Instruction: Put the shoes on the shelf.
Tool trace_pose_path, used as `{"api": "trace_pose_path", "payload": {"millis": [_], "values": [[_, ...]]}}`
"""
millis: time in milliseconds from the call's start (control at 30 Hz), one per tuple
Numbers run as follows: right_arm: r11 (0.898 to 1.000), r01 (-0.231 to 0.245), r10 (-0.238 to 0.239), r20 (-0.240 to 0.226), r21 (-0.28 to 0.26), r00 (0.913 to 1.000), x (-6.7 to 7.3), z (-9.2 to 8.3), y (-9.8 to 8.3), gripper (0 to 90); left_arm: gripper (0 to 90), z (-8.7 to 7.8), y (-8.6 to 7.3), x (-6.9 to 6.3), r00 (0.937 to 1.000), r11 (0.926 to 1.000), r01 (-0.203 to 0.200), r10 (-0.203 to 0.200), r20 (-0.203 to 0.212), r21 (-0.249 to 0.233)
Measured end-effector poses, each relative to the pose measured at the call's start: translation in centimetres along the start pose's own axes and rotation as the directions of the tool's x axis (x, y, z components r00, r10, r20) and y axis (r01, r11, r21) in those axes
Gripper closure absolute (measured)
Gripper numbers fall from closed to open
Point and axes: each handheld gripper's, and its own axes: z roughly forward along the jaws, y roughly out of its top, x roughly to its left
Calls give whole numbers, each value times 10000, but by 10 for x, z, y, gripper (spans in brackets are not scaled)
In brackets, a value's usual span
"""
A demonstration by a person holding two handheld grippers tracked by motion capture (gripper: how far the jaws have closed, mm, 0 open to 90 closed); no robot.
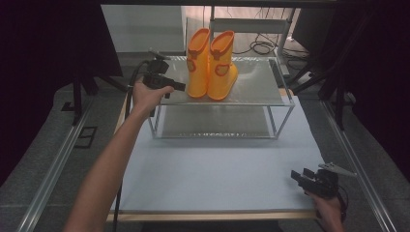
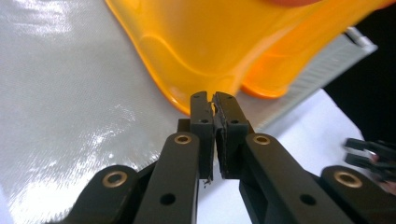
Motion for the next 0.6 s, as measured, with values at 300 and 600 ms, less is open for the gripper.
{"api": "trace_pose_path", "payload": {"millis": [300, 600], "values": [[9999, 140, -140, -149, 0, 9998, 3, 1, 0, 384, 861, 26, 0, 5, 9991, 9999, 120, -120, -403, -5], [9999, 159, -160, -172, -26, 9997, 3, 1, 0, 384, 880, 32, -1, 7, 9978, 9997, 251, -255, -612, -72]]}}
